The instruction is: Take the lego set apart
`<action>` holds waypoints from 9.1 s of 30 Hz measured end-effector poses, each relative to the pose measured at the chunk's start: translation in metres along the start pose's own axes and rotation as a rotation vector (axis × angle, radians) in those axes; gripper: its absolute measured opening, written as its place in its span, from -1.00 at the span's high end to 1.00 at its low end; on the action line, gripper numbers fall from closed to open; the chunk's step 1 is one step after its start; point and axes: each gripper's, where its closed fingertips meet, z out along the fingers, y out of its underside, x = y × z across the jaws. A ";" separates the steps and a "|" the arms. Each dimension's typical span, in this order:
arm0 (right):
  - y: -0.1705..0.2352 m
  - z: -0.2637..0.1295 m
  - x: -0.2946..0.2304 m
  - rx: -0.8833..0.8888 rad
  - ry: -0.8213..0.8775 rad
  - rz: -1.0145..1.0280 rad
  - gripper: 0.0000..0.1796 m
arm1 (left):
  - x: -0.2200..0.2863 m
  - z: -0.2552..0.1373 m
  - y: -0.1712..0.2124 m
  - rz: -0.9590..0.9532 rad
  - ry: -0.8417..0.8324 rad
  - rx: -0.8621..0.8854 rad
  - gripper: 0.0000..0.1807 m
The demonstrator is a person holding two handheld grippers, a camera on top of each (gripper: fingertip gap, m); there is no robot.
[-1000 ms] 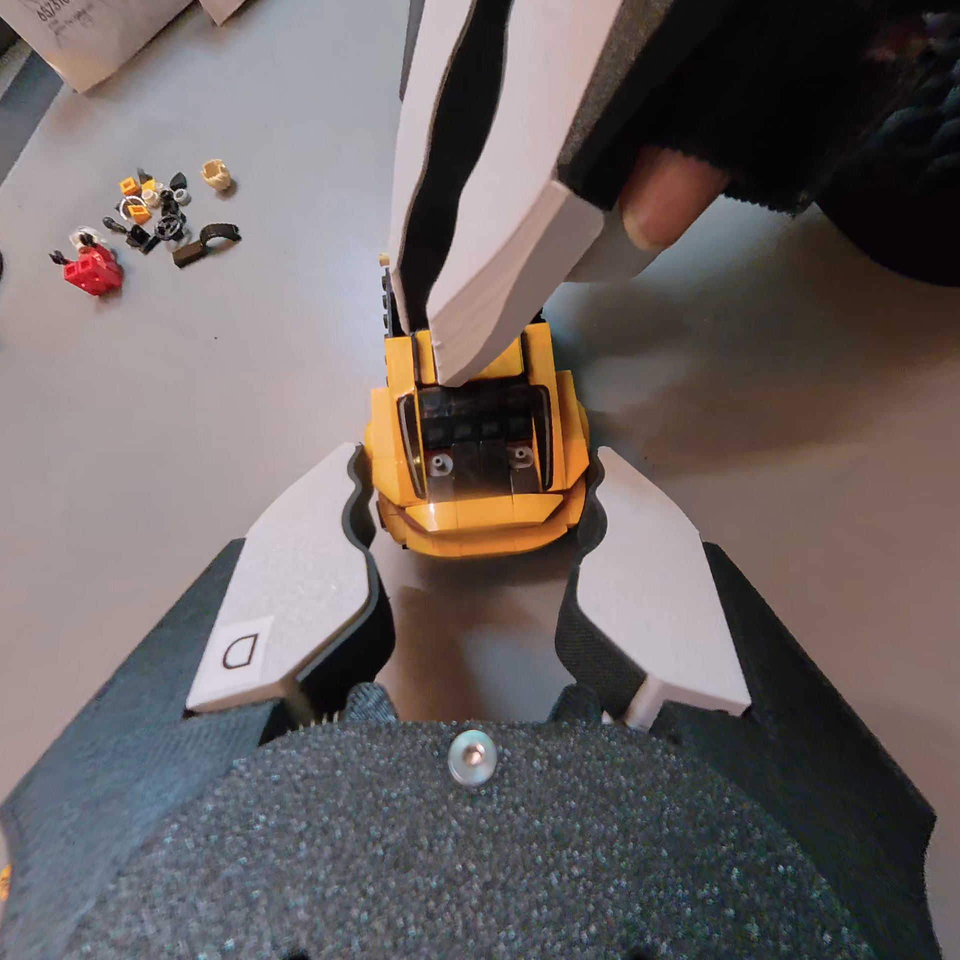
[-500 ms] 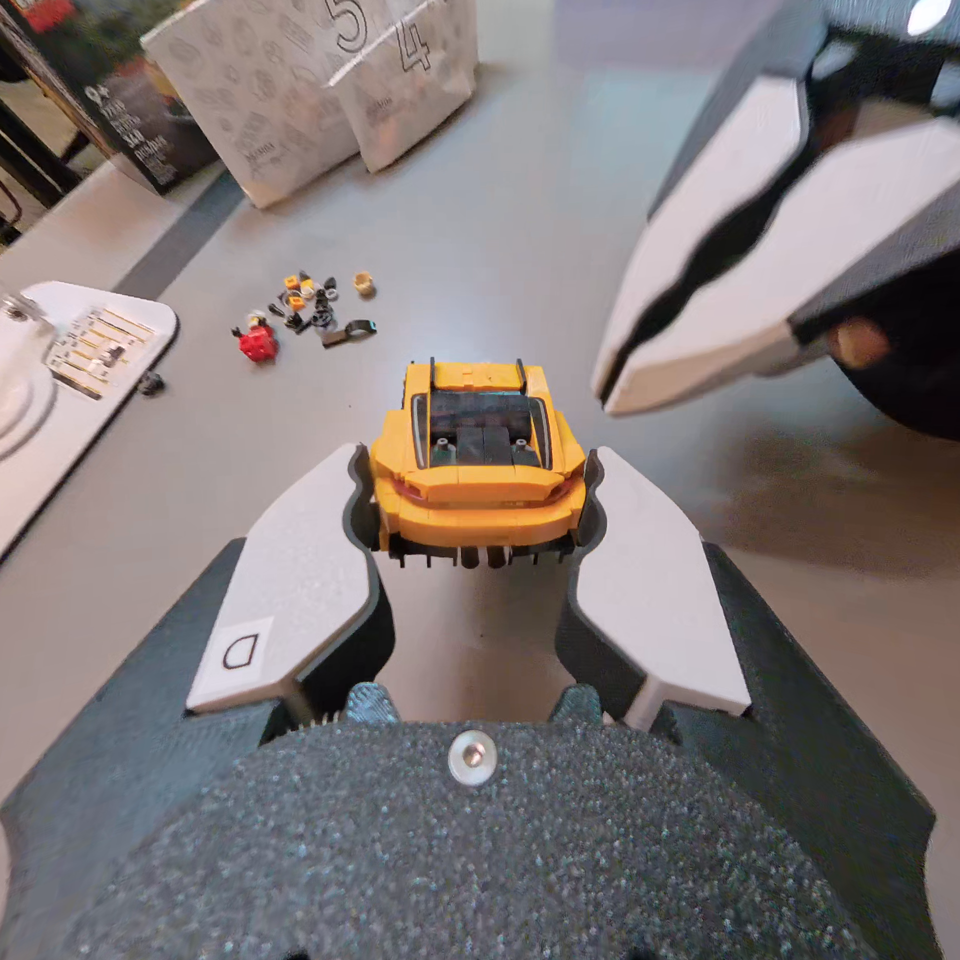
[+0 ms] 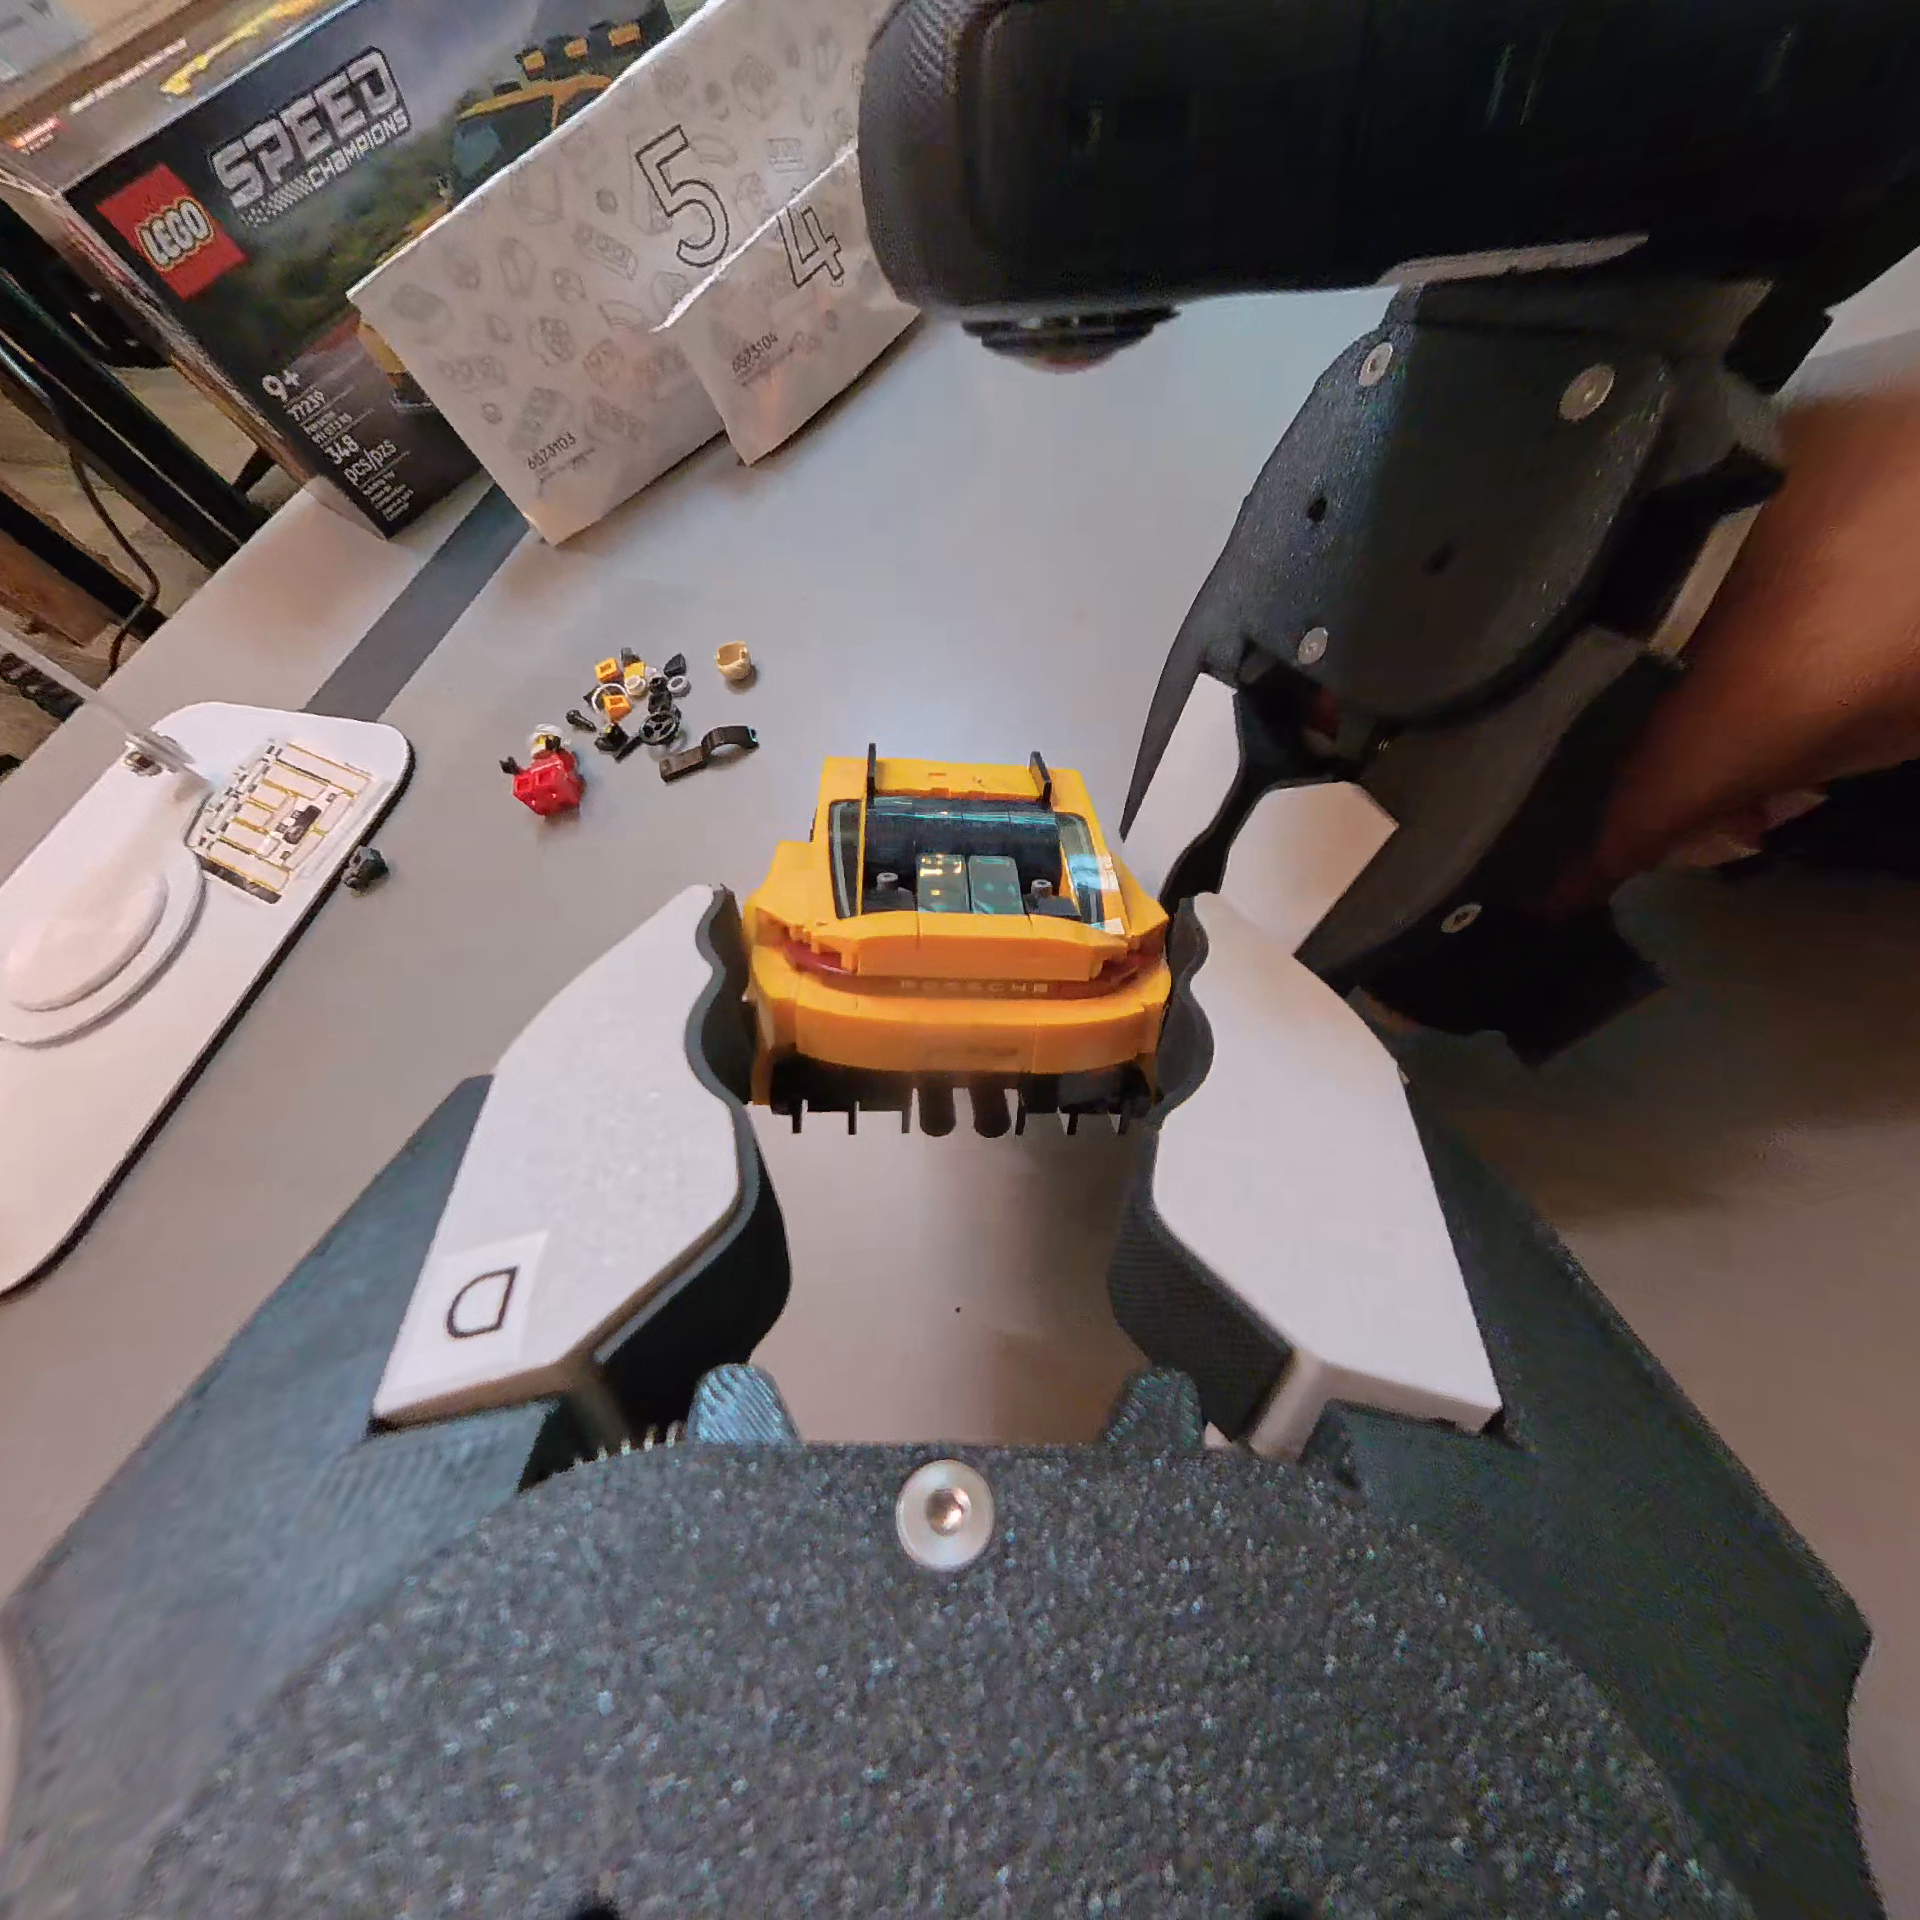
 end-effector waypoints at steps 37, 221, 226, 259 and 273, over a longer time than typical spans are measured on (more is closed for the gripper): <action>-0.003 0.004 0.002 -0.010 0.003 -0.010 1.00 | -0.010 0.001 0.012 -0.478 0.216 0.040 0.14; -0.031 -0.036 0.015 0.123 0.042 -0.142 0.73 | 0.015 0.008 0.053 0.168 -0.071 -0.229 0.14; -0.032 -0.035 0.011 0.064 0.152 -0.201 0.80 | 0.015 0.008 0.054 0.190 -0.091 -0.247 0.14; -0.038 -0.034 0.012 0.098 0.133 -0.175 0.85 | 0.011 0.018 0.061 0.117 -0.083 -0.246 0.14; -0.037 -0.040 0.012 0.140 0.143 -0.159 0.73 | 0.009 0.019 0.061 0.141 -0.093 -0.237 0.14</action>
